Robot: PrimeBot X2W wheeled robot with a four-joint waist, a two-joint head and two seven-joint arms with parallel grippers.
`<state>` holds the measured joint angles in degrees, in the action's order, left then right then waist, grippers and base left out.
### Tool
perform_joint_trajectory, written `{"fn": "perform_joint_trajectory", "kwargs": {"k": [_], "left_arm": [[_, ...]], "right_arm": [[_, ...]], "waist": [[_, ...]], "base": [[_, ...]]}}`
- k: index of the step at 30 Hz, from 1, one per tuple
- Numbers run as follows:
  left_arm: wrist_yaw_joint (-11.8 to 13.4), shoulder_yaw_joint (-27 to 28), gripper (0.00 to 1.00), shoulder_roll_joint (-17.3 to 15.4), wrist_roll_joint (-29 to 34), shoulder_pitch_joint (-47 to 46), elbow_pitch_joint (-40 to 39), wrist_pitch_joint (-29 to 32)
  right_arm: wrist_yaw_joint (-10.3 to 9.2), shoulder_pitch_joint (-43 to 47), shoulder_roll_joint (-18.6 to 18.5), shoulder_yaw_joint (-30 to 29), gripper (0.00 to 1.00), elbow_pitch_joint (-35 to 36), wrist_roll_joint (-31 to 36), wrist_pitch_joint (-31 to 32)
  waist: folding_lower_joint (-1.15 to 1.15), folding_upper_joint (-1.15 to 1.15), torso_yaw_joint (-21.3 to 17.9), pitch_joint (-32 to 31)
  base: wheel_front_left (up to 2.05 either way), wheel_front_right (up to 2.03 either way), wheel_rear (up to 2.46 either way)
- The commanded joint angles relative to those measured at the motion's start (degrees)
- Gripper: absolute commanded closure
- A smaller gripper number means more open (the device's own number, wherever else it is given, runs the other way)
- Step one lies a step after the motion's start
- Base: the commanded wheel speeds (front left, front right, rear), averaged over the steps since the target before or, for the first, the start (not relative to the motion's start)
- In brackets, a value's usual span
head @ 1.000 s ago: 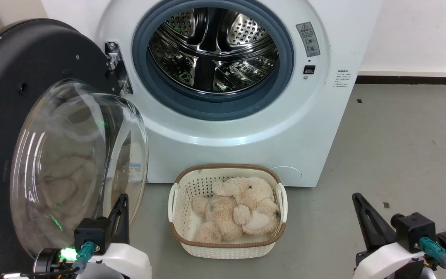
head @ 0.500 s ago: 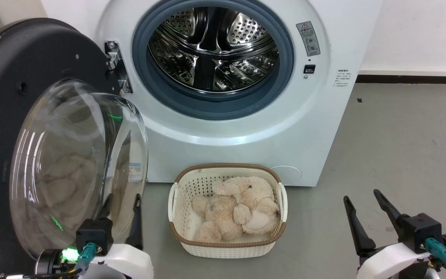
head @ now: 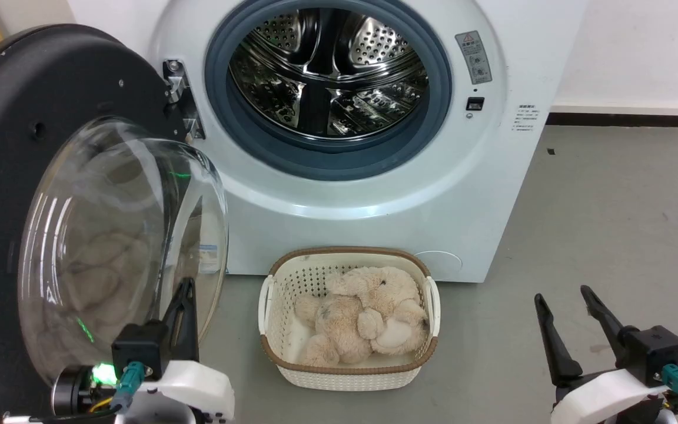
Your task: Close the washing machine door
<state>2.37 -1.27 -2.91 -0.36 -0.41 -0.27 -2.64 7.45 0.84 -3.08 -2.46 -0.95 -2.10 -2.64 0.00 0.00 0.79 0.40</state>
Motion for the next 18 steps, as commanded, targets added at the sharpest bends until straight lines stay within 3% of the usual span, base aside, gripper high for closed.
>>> {"fn": "perform_joint_trajectory", "kwargs": {"k": [1,18], "left_arm": [[0.2,-0.1,1.00,-0.3,-0.3,-1.5,-0.7,-0.6],[-1.8,1.6,1.00,-1.2,-1.7,-8.6,-6.4,-2.6]], "right_arm": [[0.01,-0.4,0.0,-0.4,0.00,-0.1,-0.7,-0.6],[0.01,-0.7,0.1,-2.6,0.00,-0.5,-2.0,-2.6]], "waist": [[0.00,0.00,0.3,0.1],[0.00,0.00,4.7,0.7]], "base": [[0.00,0.00,0.00],[0.00,0.00,0.00]]}}
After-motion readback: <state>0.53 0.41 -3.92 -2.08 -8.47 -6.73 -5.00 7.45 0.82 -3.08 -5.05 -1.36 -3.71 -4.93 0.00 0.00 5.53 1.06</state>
